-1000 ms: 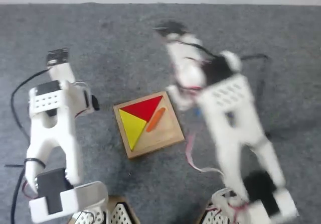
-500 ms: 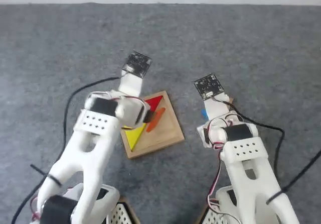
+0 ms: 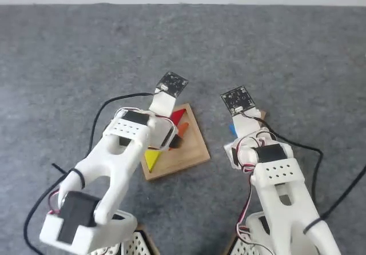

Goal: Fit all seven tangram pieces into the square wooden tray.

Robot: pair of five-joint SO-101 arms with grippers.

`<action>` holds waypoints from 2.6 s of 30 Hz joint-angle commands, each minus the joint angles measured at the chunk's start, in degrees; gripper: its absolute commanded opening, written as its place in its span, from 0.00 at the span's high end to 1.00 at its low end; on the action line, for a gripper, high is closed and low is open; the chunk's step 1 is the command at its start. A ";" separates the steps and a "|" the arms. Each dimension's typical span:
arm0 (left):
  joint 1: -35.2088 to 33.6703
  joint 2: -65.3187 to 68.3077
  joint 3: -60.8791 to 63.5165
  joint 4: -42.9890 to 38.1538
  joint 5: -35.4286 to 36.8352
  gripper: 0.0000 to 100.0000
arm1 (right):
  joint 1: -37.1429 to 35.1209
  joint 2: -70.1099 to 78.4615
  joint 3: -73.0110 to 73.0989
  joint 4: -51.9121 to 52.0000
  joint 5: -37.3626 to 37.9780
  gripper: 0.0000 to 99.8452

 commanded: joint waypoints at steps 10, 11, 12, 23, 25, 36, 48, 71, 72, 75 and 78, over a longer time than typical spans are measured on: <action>-3.16 -0.26 -4.35 -1.41 -0.97 0.73 | 0.48 -1.71 -0.70 -0.22 -0.53 0.65; -3.16 -0.26 -4.35 -1.41 -0.97 0.73 | 0.40 -1.71 -0.70 -0.22 -0.53 0.65; -3.43 -0.26 -4.35 -1.41 -0.97 0.73 | 0.40 -1.71 -0.70 -0.22 -0.53 0.65; -8.53 -0.35 -3.47 0.97 -3.16 0.73 | 0.40 -1.71 -0.70 -0.57 -0.70 0.65; -6.95 -0.97 -2.68 0.97 -3.16 0.73 | 0.40 -1.71 -0.70 -0.57 -0.70 0.65; -1.49 -10.64 5.23 0.53 -2.99 0.74 | 0.31 -1.71 -0.70 -0.22 -0.88 0.65; 3.78 -10.46 6.99 -2.29 -1.23 0.74 | 0.31 -1.71 -0.62 -0.22 -0.97 0.65; 1.23 8.18 -14.37 -0.26 1.05 0.74 | -1.54 -1.71 -0.44 -0.04 -0.97 0.65; 0.26 7.82 -14.64 1.32 0.88 0.74 | -1.54 -1.71 -0.44 -0.04 -0.97 0.65; -4.04 3.96 -12.09 4.48 -2.46 0.74 | -1.27 -1.71 -0.44 -0.04 -0.97 0.65; -8.09 -2.99 -3.30 2.02 -6.33 0.74 | -1.45 -1.71 -0.44 0.66 -0.97 0.65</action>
